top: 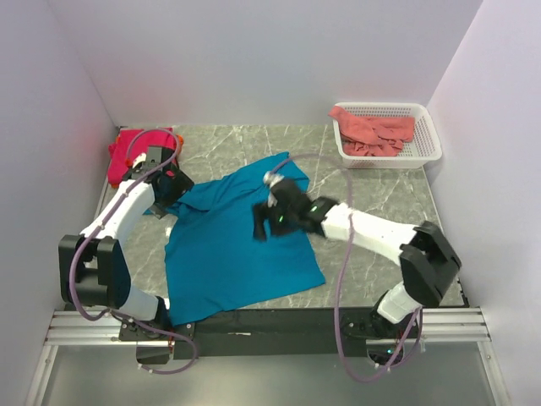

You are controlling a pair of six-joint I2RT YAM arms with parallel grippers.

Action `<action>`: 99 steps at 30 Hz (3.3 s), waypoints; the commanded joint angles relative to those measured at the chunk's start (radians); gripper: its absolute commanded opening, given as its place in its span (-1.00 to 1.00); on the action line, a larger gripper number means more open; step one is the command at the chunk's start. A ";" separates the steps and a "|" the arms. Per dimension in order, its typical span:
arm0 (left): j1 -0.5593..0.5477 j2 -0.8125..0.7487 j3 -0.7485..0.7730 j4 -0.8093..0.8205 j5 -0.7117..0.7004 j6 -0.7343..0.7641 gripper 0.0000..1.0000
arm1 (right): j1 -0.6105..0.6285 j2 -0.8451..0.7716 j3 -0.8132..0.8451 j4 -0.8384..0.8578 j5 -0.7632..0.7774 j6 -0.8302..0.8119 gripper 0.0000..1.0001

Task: Fold and stack the t-shirts
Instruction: Flatten the tshirt out

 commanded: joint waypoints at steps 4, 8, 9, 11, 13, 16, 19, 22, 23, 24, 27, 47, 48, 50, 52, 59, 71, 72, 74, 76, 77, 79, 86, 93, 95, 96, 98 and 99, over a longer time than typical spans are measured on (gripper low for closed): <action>-0.008 -0.032 0.010 0.043 0.018 0.024 0.99 | 0.173 0.124 -0.043 0.051 -0.117 0.110 0.66; -0.007 -0.057 0.007 0.038 0.009 0.022 0.99 | 0.175 0.193 -0.047 0.030 -0.092 0.161 0.66; -0.005 -0.063 0.007 0.036 0.004 0.022 0.99 | 0.175 0.202 -0.049 0.018 -0.078 0.159 0.66; -0.005 -0.066 0.009 0.032 -0.001 0.024 0.99 | 0.155 0.225 -0.067 -0.001 -0.064 0.170 0.67; -0.007 -0.069 0.010 0.032 0.002 0.024 0.99 | 0.129 0.233 -0.114 0.016 -0.084 0.182 0.67; -0.005 -0.077 0.010 0.027 -0.004 0.018 0.99 | 0.051 0.215 -0.185 0.011 -0.075 0.190 0.67; -0.005 -0.084 0.013 0.020 -0.011 0.015 0.99 | -0.098 0.181 -0.243 -0.013 -0.035 0.159 0.67; -0.005 -0.101 0.003 0.015 -0.005 0.010 0.99 | -0.297 0.170 -0.257 -0.071 0.037 0.101 0.67; -0.005 -0.112 -0.003 0.021 -0.001 0.010 0.99 | -0.345 0.172 -0.251 -0.090 0.065 0.089 0.67; -0.005 -0.118 -0.019 0.026 0.015 0.010 0.99 | -0.404 0.170 -0.241 -0.094 -0.016 0.048 0.66; -0.005 -0.137 -0.046 0.029 0.041 0.018 0.99 | -0.553 0.178 -0.175 -0.073 -0.099 0.040 0.61; -0.094 -0.393 -0.450 0.024 0.233 0.009 0.99 | -0.928 0.201 0.180 -0.190 0.065 0.041 0.70; -0.132 -0.402 -0.476 0.030 0.226 -0.010 0.99 | -0.928 0.142 0.128 -0.171 0.056 0.046 0.71; -0.238 -0.408 -0.493 0.041 0.231 -0.028 0.99 | -0.926 0.078 0.070 -0.156 0.054 0.060 0.71; -0.284 -0.396 -0.500 0.023 0.223 -0.045 0.93 | -0.917 -0.017 -0.022 -0.141 0.060 0.072 0.71; -0.350 -0.307 -0.580 0.087 0.266 -0.059 0.13 | -0.893 -0.268 -0.265 -0.134 0.050 0.104 0.72; -0.419 -0.223 -0.566 0.194 0.288 -0.045 -0.72 | -0.888 -0.603 -0.495 -0.332 0.028 0.185 0.75; -0.421 -0.221 -0.565 0.191 0.288 -0.042 -0.99 | -0.890 -0.650 -0.519 -0.352 0.028 0.207 0.75; -0.427 -0.239 -0.562 0.190 0.285 -0.033 -0.99 | -0.890 -0.707 -0.552 -0.400 -0.024 0.251 0.75; -0.429 -0.265 -0.563 0.194 0.277 -0.034 -0.99 | -0.888 -0.779 -0.578 -0.490 -0.045 0.271 0.75; -0.429 -0.294 -0.562 0.197 0.277 -0.034 -0.99 | -0.890 -0.798 -0.586 -0.519 -0.059 0.283 0.77; -0.429 -0.319 -0.557 0.199 0.262 -0.036 -0.99 | -0.890 -0.847 -0.602 -0.600 -0.088 0.294 0.78; -0.429 -0.362 -0.545 0.162 0.182 -0.063 -0.99 | -0.867 -0.818 -0.678 -0.616 -0.107 0.294 0.77; -0.378 -0.333 -0.531 0.038 0.009 -0.183 -0.99 | -0.761 -0.573 -0.607 -0.374 -0.018 0.282 0.77; -0.284 -0.316 -0.530 0.023 0.012 -0.177 -0.99 | -0.681 -0.475 -0.558 -0.340 0.017 0.316 0.77; -0.242 -0.313 -0.534 0.033 0.036 -0.168 -0.99 | -0.631 -0.436 -0.537 -0.302 0.031 0.326 0.77; -0.123 -0.310 -0.546 0.053 0.059 -0.142 -0.99 | -0.534 -0.311 -0.473 -0.248 0.034 0.340 0.77; -0.084 -0.310 -0.550 0.076 0.064 -0.139 -0.99 | -0.512 -0.266 -0.445 -0.198 0.034 0.346 0.77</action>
